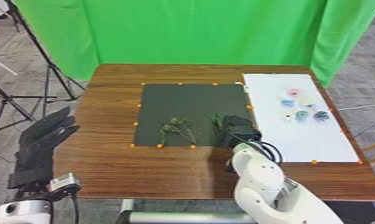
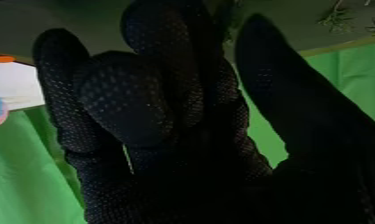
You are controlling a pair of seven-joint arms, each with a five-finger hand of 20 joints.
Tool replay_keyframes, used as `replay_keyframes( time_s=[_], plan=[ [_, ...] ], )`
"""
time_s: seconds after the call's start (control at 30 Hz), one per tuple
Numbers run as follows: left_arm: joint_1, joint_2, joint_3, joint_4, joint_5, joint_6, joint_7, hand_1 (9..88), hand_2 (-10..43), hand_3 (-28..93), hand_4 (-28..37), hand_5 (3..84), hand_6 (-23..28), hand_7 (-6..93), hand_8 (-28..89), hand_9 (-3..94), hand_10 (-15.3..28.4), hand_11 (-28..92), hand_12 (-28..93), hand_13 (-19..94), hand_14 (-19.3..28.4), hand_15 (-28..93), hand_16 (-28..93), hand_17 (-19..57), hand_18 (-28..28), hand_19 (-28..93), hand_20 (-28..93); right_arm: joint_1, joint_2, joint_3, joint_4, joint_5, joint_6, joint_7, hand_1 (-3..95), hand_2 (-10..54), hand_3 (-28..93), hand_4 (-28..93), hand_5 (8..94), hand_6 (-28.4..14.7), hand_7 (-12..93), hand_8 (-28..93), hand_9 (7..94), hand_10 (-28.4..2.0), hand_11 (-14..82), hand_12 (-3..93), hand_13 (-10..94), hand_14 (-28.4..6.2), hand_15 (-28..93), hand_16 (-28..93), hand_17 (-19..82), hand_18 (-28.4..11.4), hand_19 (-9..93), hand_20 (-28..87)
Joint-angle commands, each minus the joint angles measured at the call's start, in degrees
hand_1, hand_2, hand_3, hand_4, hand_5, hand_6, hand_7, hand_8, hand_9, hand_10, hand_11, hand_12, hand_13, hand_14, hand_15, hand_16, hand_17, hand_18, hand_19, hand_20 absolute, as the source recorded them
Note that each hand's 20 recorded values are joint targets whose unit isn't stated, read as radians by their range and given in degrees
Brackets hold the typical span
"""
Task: Arrange flowers
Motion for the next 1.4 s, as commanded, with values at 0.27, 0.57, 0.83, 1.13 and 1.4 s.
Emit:
replay_keyframes(
  time_s=[0.27,0.57,0.83,1.13,1.4],
  plan=[
    [1.9,1.32,0.06,-0.49,-1.11,1.37,1.33,26.8,6.5,84,-17.1,38.8,9.5,16.3,-11,32.4,19.1,37,6,23,26.1,63,-17,-9.9,21.1,59,2,-3.2,1.5,4.5,-6.8,1.7,0.3,-0.1,25.8,3.9,75,-19,73.5,-12.0,25,-6,73.5,-22.6,40.3,21.5,77,-12.8,68,20,46,-24.4,93,-26],
    [1.6,0.99,0.20,-0.52,-0.69,0.93,0.88,26.8,6.5,84,-17.3,38.8,9.5,16.2,-11,32.4,19.2,37,6,23,26.0,63,-17,-9.9,21.1,59,2,-3.0,2.9,6.9,-8.3,2.6,2.8,-0.8,23.4,6.9,74,-18,72.3,-13.7,22,-6,72.0,-24.1,39.8,21.0,76,-13.9,70,19,46,-24.6,93,-27],
    [1.1,1.44,0.69,-0.58,-0.82,1.44,0.96,26.7,6.5,84,-17.3,38.8,9.4,16.3,-11,32.4,19.1,37,6,23,26.0,63,-17,-9.9,21.1,59,2,-0.8,7.0,14.2,-3.3,9.0,10.1,-8.4,23.4,7.7,76,-18,60.9,-14.9,18,-6,59.5,-25.8,35.9,19.1,65,-16.4,72,17,40,-24.1,91,-27],
    [0.7,2.23,1.15,-0.63,-1.41,1.82,1.25,26.6,6.5,84,-17.3,38.8,9.6,16.2,-11,32.4,19.1,37,6,23,26.1,63,-17,-9.9,21.1,59,2,1.1,10.5,17.4,2.2,8.2,5.1,-10.8,27.7,2.8,82,-21,54.0,-13.7,20,-8,50.0,-24.2,27.1,16.4,58,-15.8,73,14,34,-23.4,88,-19],
    [-0.1,1.69,1.50,-0.43,-0.81,1.12,0.63,26.5,6.5,84,-17.3,38.8,9.5,16.4,-11,32.4,19.2,37,6,23,26.0,63,-17,-9.9,21.1,59,2,3.1,13.3,15.6,6.3,8.6,4.0,-8.0,30.2,0.1,84,-22,53.2,-12.8,21,-9,48.8,-23.1,23.1,16.1,58,-15.0,73,13,34,-22.5,87,-17]
  ],
)
